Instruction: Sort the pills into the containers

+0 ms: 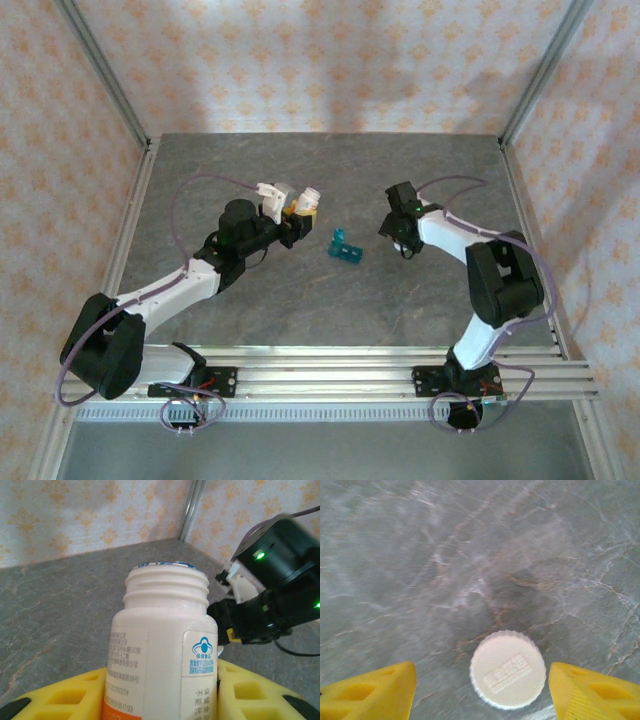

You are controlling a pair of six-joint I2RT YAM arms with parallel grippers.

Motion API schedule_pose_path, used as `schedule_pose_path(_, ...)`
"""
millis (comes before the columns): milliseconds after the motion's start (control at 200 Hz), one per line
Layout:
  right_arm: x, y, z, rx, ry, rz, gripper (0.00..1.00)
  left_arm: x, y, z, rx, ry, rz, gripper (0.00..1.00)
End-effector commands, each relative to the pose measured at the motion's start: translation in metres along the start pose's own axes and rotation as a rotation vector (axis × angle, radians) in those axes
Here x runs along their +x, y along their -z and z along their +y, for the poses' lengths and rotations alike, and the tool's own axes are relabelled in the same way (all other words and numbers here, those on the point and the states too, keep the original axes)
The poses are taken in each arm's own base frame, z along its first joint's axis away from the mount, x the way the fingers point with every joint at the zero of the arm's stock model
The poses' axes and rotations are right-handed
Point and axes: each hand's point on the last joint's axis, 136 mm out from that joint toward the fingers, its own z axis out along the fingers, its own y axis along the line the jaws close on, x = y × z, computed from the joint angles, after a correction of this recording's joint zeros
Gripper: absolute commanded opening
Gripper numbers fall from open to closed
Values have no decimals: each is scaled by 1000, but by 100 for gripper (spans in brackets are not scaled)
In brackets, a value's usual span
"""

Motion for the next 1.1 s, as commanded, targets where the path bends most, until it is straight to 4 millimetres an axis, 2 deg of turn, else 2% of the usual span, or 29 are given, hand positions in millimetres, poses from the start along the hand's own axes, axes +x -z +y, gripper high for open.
schedule_pose_path(0,-1,21,22,-127,17,31,69,15,-3,9,-40,20,43,0)
schedule_pose_path(200,11,22,52,-275,52,122,61,34,-2,12,-60,67,103,0)
schedule_pose_path(400,22,12,73,-330,83,186,41,49,2,14,-81,91,142,0)
schedule_pose_path(576,29,-2,81,-330,101,209,28,62,3,12,-76,94,189,0)
schedule_pose_path(871,50,-20,91,-332,113,255,21,76,2,15,-93,127,262,0)
schedule_pose_path(1096,61,-16,91,-335,131,268,20,85,2,8,-49,123,304,0)
